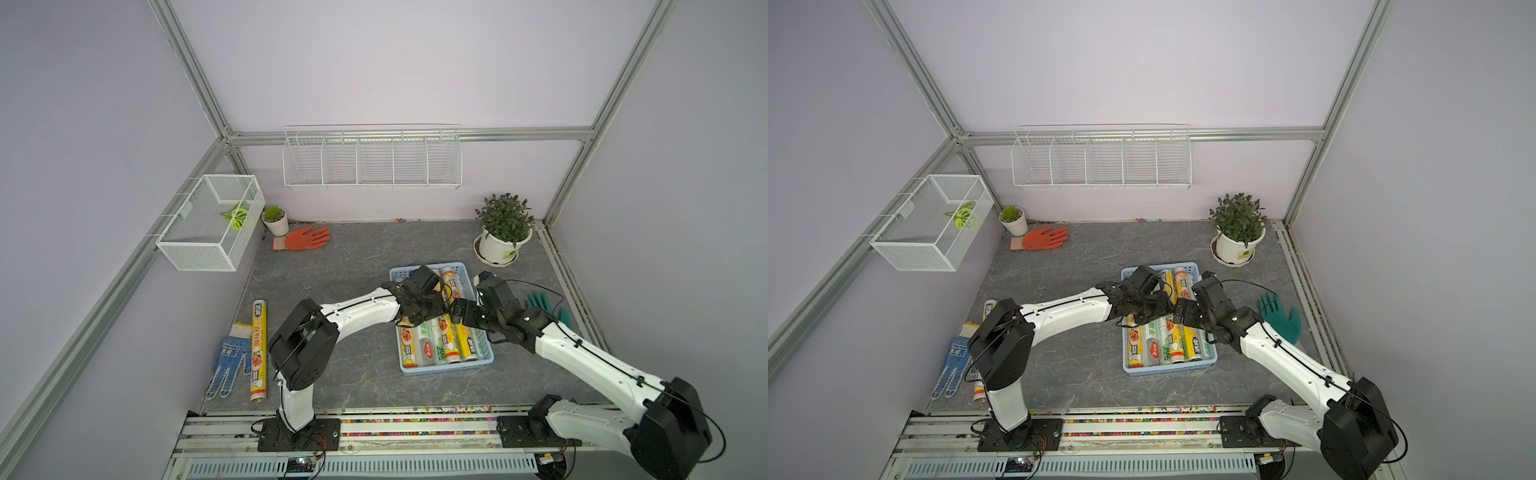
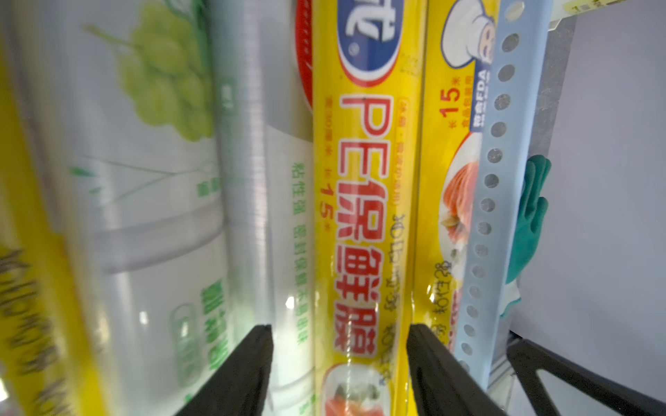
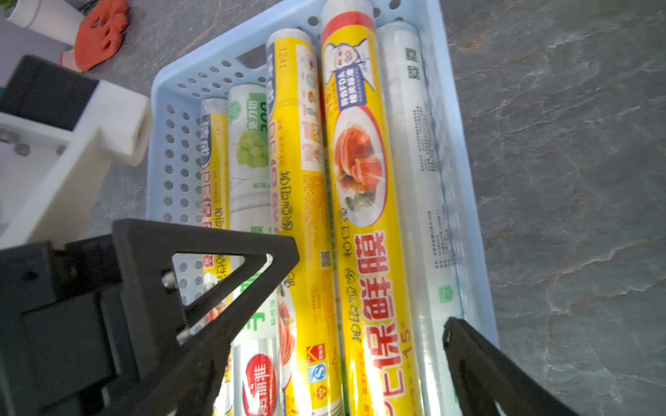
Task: Put the plastic wrap into the basket
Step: Place the plastic wrap in the basket, then pick up the plastic wrap from the corner of the board.
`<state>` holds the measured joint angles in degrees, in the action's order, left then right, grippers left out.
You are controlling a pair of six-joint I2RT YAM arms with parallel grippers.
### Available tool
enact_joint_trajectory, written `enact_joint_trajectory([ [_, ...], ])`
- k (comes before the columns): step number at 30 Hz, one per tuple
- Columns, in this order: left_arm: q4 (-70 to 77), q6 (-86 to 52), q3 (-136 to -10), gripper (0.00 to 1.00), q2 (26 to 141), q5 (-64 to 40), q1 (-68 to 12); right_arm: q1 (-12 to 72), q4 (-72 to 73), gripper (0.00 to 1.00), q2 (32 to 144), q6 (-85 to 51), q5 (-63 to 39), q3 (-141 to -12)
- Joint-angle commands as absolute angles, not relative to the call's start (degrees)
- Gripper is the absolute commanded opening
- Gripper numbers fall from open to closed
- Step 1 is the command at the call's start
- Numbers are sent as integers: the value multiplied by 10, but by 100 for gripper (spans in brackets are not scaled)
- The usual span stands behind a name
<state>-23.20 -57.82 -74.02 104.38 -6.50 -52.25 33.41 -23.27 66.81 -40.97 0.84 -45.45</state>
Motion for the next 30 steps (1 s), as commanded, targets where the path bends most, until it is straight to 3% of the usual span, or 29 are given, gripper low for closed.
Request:
enact_joint_trajectory([
  [1,-256,-561,-724,69,978,2,-525,339,-197,98,661,-381,-61,-464],
  [8,-323,-563,-681,75,874,145,-524,358,-127,98,677,-381,-110,-477],
  [14,-382,-554,-635,76,802,233,-497,424,-109,98,755,-354,-133,-541],
  [23,-414,-543,-506,81,657,276,-371,526,-93,98,889,-321,-127,-650],
  [30,-419,-501,-429,91,549,261,-205,578,-69,98,982,-301,-123,-718],
])
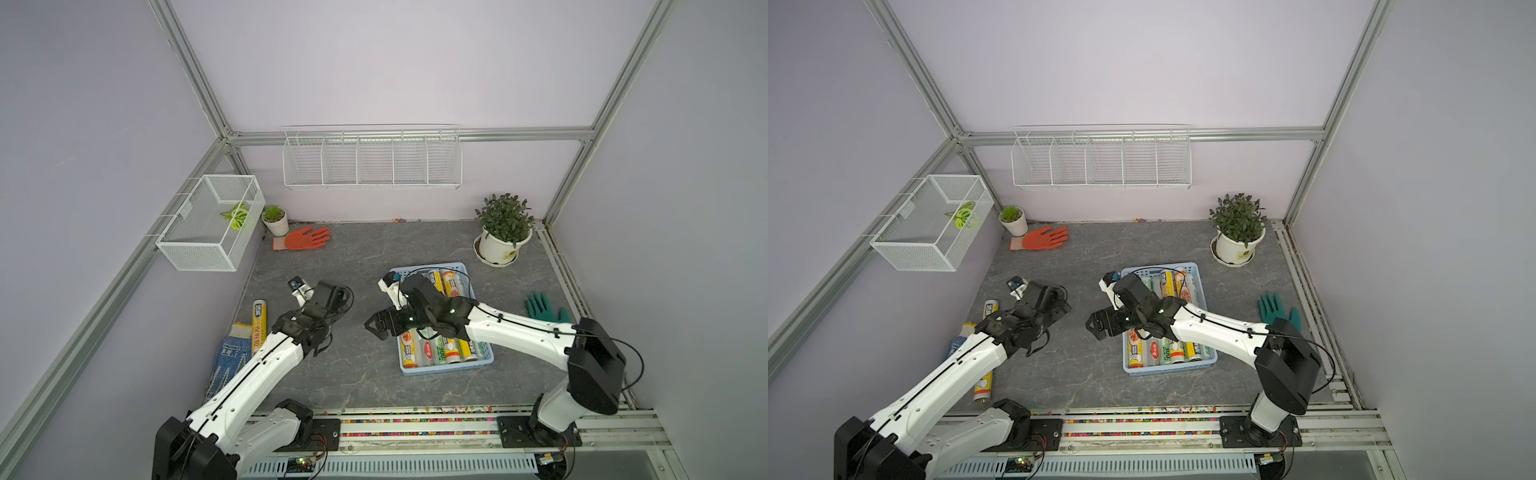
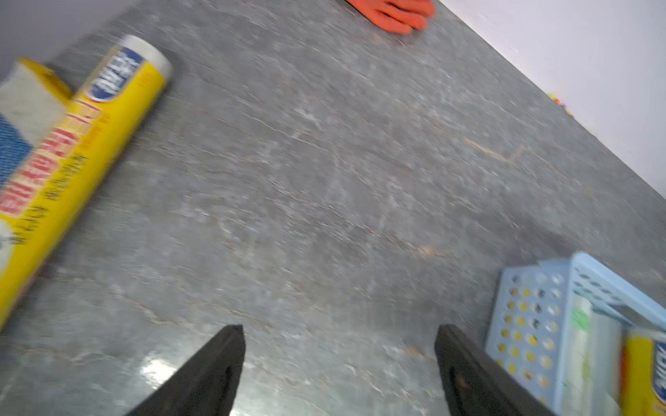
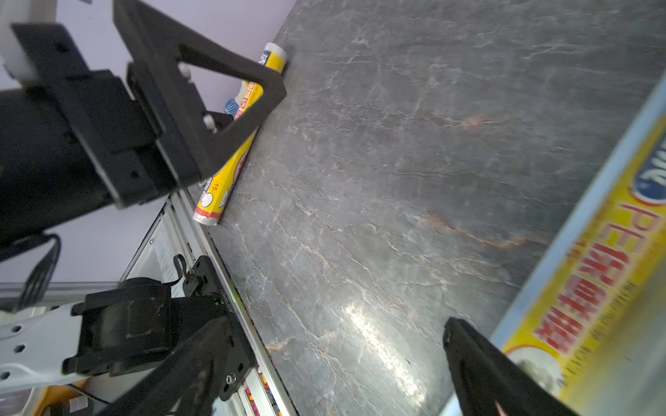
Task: Put the plastic wrap into the basket
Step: Pick up the plastic wrap from the corner of the board.
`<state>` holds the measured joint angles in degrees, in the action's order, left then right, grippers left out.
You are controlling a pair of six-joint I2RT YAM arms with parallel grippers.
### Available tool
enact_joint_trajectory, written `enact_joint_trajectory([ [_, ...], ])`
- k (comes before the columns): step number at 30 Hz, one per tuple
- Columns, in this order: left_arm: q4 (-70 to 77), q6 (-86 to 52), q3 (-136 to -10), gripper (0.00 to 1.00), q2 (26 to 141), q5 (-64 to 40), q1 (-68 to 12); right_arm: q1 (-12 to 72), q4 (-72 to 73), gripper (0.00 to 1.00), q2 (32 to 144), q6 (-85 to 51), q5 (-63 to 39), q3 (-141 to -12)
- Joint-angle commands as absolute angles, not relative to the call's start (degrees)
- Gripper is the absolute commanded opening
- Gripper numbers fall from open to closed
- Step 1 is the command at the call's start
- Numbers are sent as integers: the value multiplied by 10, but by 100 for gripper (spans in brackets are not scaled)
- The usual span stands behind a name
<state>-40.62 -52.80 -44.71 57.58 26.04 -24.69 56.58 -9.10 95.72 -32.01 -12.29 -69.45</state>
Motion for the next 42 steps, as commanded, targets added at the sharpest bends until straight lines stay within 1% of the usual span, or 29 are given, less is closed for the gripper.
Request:
enact_joint_trajectory([
  [1,-416,-493,-421,92,535,253,-179,583,-65,98,995,-299,-122,-727],
  [4,-404,-475,-401,99,517,239,-106,597,-58,98,1028,-294,-116,-752],
  [5,-401,-474,-398,100,517,226,-80,599,-58,98,1038,-295,-116,-760],
  [7,-392,-462,-395,100,523,193,-17,604,-60,98,1060,-299,-124,-781],
  [9,-383,-455,-392,100,536,176,26,607,-61,98,1079,-305,-136,-799],
  [14,-371,-432,-406,100,603,183,83,613,-66,98,1121,-316,-165,-835],
  [18,-363,-421,-421,100,669,213,110,616,-52,98,1151,-330,-164,-853],
  [22,-340,-428,-425,100,709,207,134,632,-54,98,1179,-337,-75,-873],
  [23,-335,-428,-425,100,714,208,135,634,-45,98,1184,-338,-68,-874],
  [27,-325,-425,-422,100,731,236,139,638,-42,98,1211,-343,-75,-898],
  [32,-312,-420,-431,100,766,229,145,639,-42,98,1220,-358,-94,-900],
  [39,-315,-412,-442,100,811,197,145,639,-48,98,1207,-360,-91,-881],
  [42,-313,-406,-440,100,810,157,145,638,-50,99,1199,-354,-86,-874],
])
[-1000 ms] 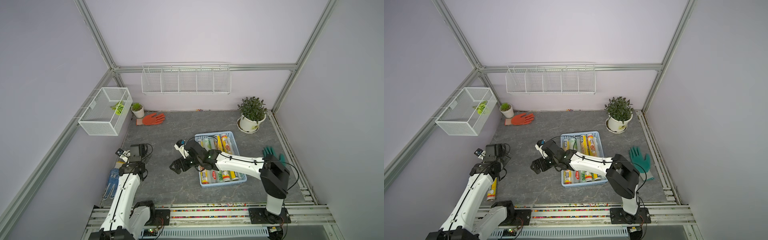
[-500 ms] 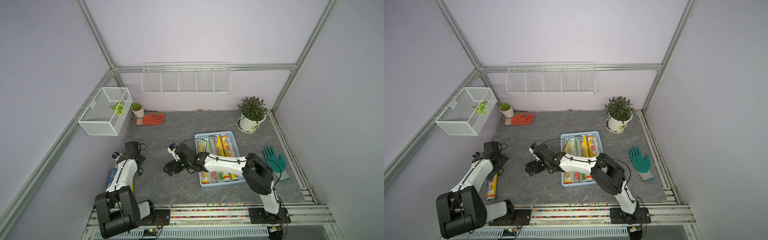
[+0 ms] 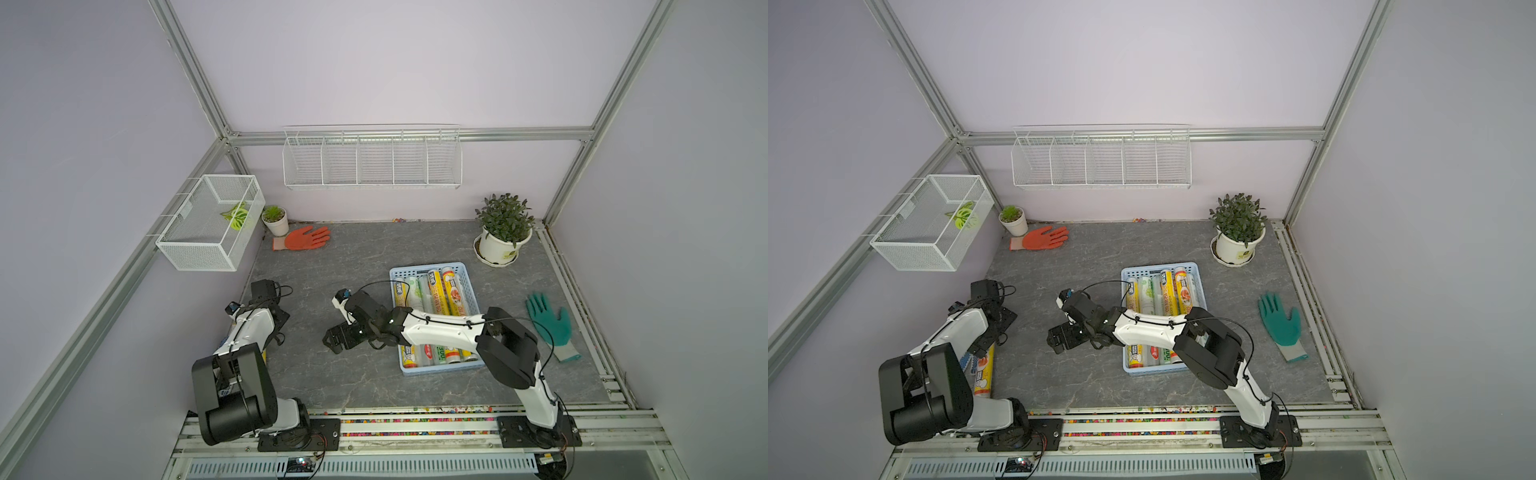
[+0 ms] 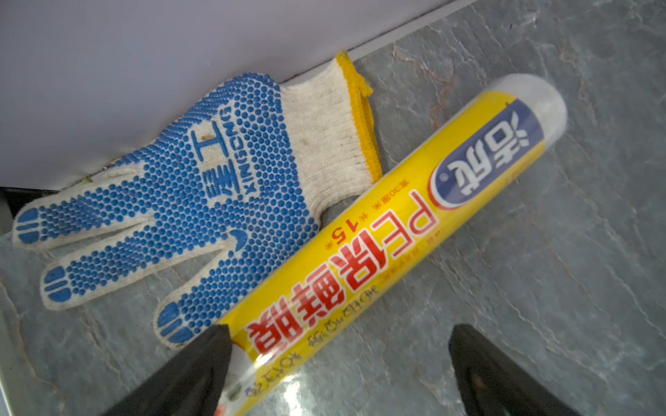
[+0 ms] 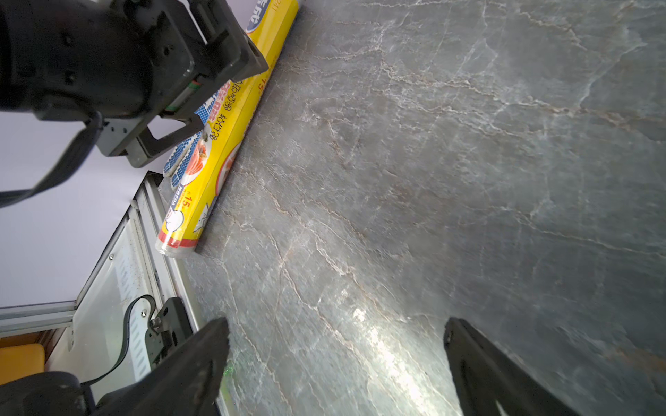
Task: Put the plastic wrap into the basket
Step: Pick up the plastic wrap from the corner of the board.
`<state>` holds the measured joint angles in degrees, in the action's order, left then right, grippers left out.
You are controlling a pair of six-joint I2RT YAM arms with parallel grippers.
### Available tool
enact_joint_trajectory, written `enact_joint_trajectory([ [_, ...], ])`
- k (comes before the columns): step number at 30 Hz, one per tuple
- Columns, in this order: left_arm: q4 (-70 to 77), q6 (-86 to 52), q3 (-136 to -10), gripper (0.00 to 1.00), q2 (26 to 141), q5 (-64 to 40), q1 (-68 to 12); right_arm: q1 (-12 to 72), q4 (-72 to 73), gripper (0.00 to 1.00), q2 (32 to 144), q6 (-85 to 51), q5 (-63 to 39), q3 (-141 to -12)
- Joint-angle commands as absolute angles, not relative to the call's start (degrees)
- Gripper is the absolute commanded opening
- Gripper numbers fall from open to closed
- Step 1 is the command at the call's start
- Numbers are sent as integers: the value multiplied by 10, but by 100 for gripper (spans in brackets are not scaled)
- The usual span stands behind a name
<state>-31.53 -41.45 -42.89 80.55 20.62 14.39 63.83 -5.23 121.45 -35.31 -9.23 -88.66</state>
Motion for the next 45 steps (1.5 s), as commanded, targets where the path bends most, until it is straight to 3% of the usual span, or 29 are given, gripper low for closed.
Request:
enact_joint_trajectory([
  [1,-317,-398,-443,100,810,132,145,638,-51,98,1197,-354,-83,-872],
  [7,-329,-380,-444,94,816,48,144,630,-56,98,1184,-355,-77,-861],
  [18,-351,-365,-443,89,768,8,144,599,-52,98,1166,-372,-80,-835],
  [23,-373,-362,-462,90,695,31,143,595,-47,98,1165,-371,-79,-830],
  [28,-334,-374,-427,100,648,133,143,594,-42,98,1172,-382,-91,-831],
  [40,-351,-378,-477,100,832,153,144,595,-50,98,1167,-382,-95,-830],
  [45,-349,-374,-484,98,859,112,143,594,-52,99,1164,-382,-90,-823],
])
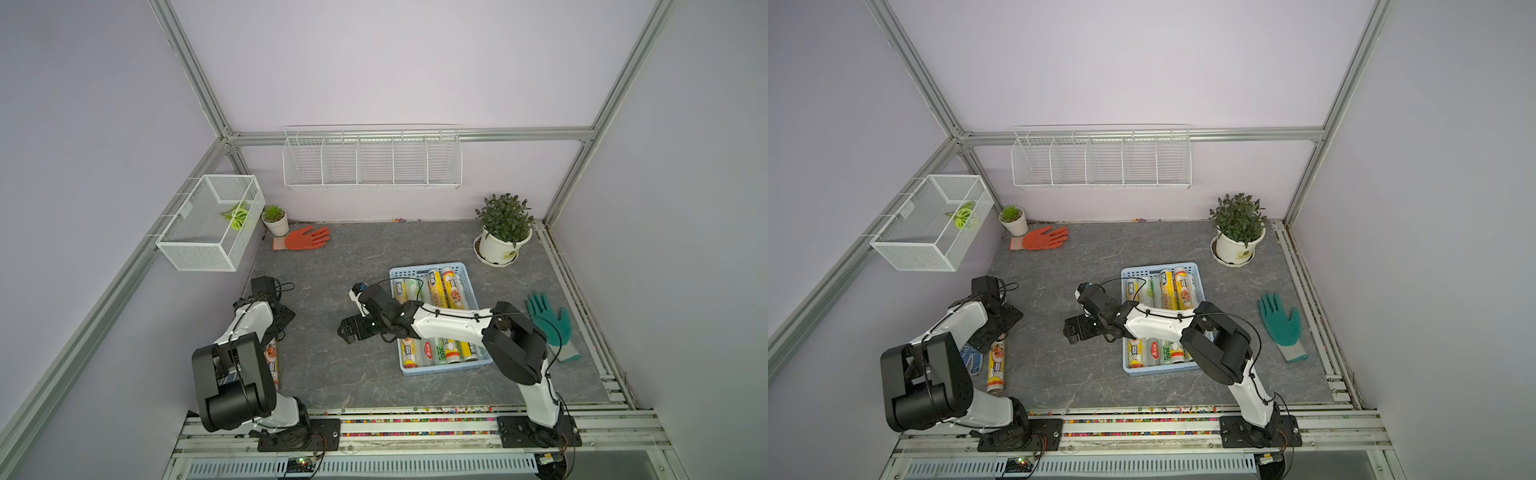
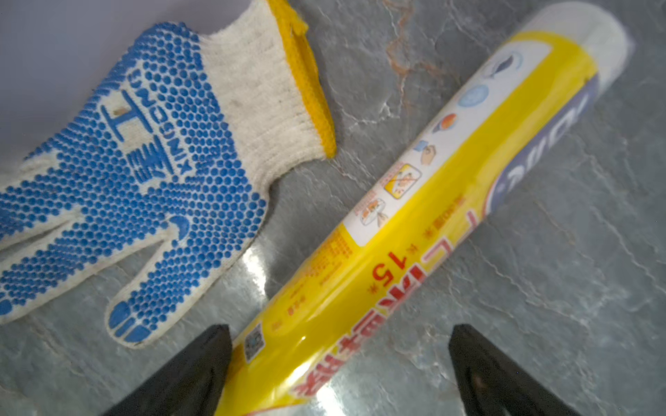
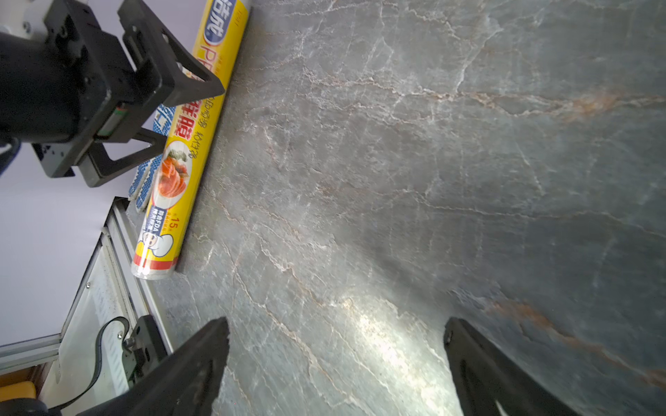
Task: Put the plastic wrap into the basket
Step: Pick up the plastic wrap from the corner of the board.
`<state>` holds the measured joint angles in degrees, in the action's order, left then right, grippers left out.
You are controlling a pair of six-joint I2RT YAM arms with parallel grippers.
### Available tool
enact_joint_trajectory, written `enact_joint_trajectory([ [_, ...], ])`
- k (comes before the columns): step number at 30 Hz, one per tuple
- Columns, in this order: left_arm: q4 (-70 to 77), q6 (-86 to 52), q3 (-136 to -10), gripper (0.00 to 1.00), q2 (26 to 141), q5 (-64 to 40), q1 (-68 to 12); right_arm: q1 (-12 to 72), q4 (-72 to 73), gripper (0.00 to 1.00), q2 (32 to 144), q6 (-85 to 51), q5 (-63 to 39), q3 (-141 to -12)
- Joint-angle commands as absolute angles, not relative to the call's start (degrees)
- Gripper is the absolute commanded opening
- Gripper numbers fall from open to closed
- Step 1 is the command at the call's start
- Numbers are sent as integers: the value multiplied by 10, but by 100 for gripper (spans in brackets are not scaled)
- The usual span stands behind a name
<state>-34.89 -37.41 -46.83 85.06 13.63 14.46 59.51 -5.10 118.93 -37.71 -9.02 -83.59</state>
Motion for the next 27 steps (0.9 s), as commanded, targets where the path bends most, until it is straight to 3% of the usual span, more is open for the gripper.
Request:
enact_joint_trajectory([
  [1,-344,-369,-482,96,861,94,144,593,-51,99,1164,-382,-88,-822],
  [9,-315,-346,-461,86,858,3,143,589,-54,99,1161,-382,-85,-824],
  [16,-313,-331,-466,69,895,-22,133,588,-69,98,1157,-381,-80,-824],
  [24,-320,-323,-482,59,930,-18,112,586,-81,98,1143,-380,-70,-814],
  [27,-325,-320,-485,51,935,-20,100,583,-82,98,1131,-379,-64,-803],
])
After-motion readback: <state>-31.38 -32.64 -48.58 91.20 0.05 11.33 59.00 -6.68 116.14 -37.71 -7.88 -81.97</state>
